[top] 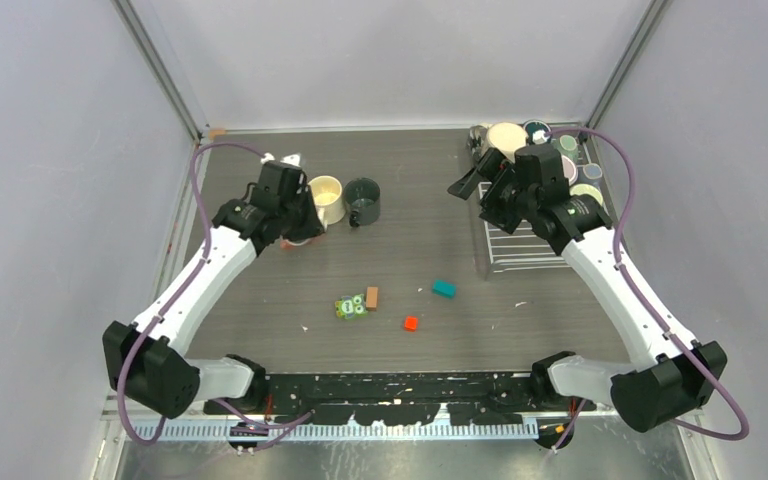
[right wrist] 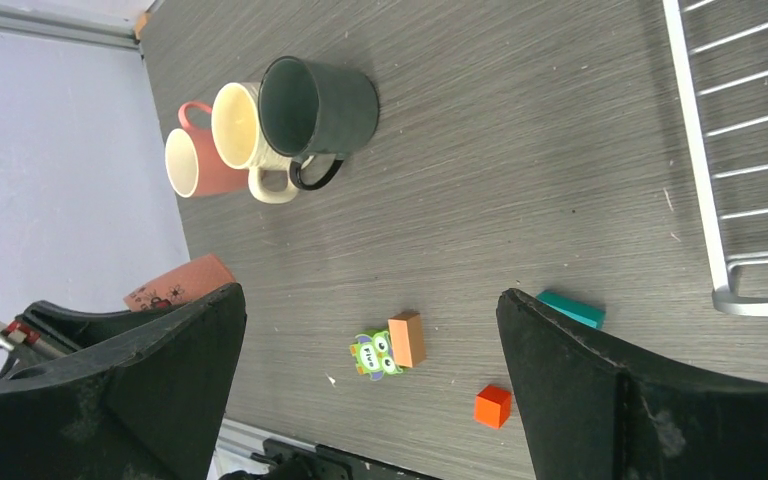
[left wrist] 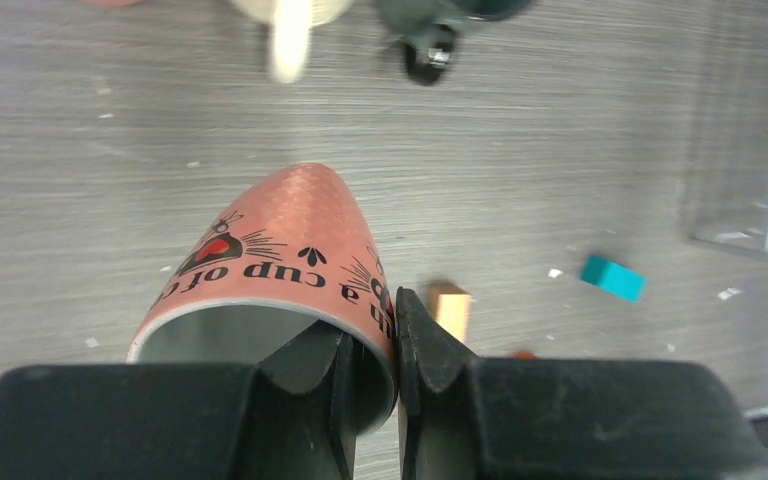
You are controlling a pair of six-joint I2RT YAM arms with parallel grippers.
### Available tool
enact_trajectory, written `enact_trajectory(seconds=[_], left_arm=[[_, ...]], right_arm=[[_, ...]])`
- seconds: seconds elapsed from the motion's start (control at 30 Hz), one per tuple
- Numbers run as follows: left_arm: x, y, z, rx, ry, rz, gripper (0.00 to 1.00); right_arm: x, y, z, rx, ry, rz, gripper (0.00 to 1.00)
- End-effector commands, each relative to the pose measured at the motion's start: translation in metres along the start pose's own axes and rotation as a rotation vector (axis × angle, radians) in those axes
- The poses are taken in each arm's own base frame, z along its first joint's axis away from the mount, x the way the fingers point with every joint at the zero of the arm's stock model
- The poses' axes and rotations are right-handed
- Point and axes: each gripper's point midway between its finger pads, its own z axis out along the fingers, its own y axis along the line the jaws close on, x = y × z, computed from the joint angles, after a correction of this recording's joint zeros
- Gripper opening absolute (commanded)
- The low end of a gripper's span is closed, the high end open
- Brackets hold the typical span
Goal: Unload the cups from the dish rack
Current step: Place the cup at the center of the board.
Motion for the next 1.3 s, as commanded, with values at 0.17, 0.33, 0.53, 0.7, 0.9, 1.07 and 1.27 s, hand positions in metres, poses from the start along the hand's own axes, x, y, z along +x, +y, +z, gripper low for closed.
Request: enact_trajectory(seconds=[0.17, 0.33, 0.53, 0.7, 0.9, 1.07, 1.27], left_arm=[[-0.009, 0.066, 0.023, -0.197, 0.113, 0.032, 0.00], [-0.015, 0.087, 0.043, -0.255, 0.150, 0.033, 0.00], [-0.015, 0.105, 0.067, -0.286, 0.202, 0.009, 0.00], [-0.013, 0.118, 0.084, -0.305, 0.241, -0.014, 0.00], [-0.017, 0.129, 0.097, -0.312, 0.254, -0.036, 0.00], [-0.017, 0.135, 0.104, -0.324, 0.272, -0.038, 0.00], [-0.017, 0.138, 0.110, -0.337, 0.282, -0.031, 0.09]], right_arm=[[-0.010, 0.003, -0.010, -0.021, -0.060, -0.045, 1.00], [-0.007, 0.002, -0.010, -0.023, -0.047, -0.054, 1.00], [-0.005, 0.001, -0.009, -0.017, -0.034, -0.069, 1.00], [-0.004, 0.001, -0.008, -0.019, -0.029, -0.075, 1.00], [-0.002, 0.000, -0.007, -0.022, -0.024, -0.077, 1.00], [0.000, -0.001, -0.004, -0.022, -0.016, -0.078, 1.00], [0.001, -0.002, -0.002, -0.023, -0.010, -0.080, 1.00]])
